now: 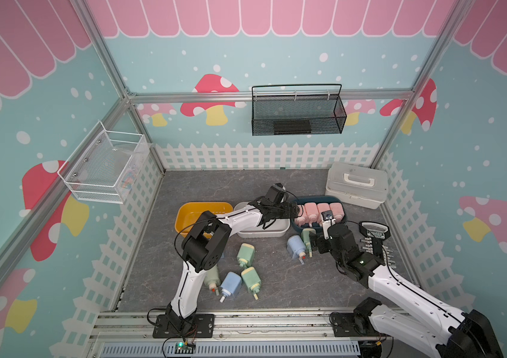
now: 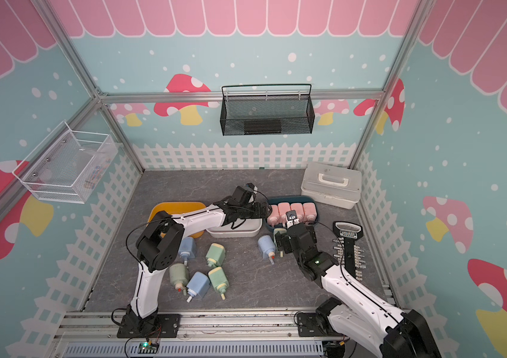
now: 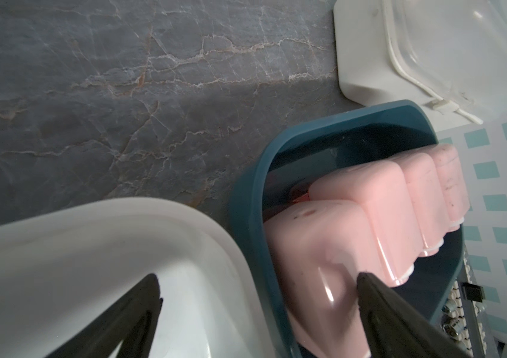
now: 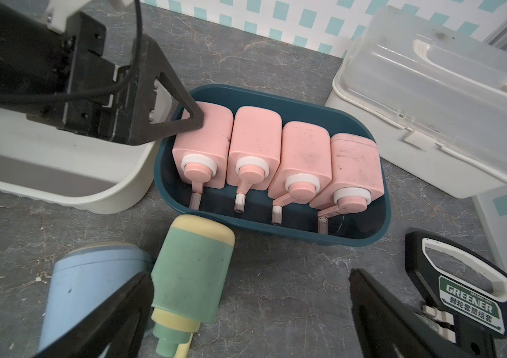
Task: Place the pencil sharpeners by color into the storage box
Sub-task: Place the pencil sharpener in the storage box, then adjust the storage box at the center of the board.
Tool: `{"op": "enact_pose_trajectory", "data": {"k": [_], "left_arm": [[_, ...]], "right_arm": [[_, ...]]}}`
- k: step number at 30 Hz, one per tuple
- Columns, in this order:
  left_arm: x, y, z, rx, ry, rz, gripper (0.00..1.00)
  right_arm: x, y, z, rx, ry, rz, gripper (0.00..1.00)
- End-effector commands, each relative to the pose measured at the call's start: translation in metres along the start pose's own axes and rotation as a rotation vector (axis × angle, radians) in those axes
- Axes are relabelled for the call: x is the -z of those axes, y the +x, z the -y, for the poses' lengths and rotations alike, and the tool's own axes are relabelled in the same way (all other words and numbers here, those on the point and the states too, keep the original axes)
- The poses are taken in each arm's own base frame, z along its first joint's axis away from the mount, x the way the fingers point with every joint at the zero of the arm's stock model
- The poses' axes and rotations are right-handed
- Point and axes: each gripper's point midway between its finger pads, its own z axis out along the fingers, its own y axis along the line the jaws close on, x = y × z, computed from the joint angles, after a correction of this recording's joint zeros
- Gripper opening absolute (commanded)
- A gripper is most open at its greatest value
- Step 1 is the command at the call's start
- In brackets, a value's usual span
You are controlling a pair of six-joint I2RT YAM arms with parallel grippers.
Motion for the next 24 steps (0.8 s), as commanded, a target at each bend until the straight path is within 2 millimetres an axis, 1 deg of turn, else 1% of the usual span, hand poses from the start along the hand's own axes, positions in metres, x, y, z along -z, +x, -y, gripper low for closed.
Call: {"op": "enact_pose_trajectory", "data": {"k": [1,7,11,15,17,21,24], "left_arm": [[-0.006,-0.006,-0.001,-0.021,-0.009,0.002,0.99],[-0.009,-0.01,0.009,-0.019,0.025,-0.012,0.99],[-0.009,-0.011,0.009,-0.004,0.023,-0.007,0.99],[-0.01,-0.016,0.008,0.01,0.012,0.008,0.99],[-0.012,-0.017,0.01,0.025,0.021,0.007,0.99],[-0.015,-0.018,0.019,0.038,0.046,0.004,0.99],[-0.016,-0.016,0.024,0.039,0.051,0.001,0.99]], "right_arm": [[0.0,0.001,-0.001,0.003,-0.005,0.007,0.99],[-0.001,0.0,-0.001,0.008,0.001,0.003,0.99],[-0.002,0.001,-0.001,0.008,-0.002,-0.002,0.99],[-0.004,0.003,-0.007,0.009,-0.028,-0.014,0.99],[-0.006,0.007,-0.01,0.008,-0.043,-0.03,0.99],[-0.011,0.017,-0.008,-0.017,-0.021,-0.072,0.99],[-0.012,0.02,-0.009,-0.03,-0.022,-0.088,0.99]]}}
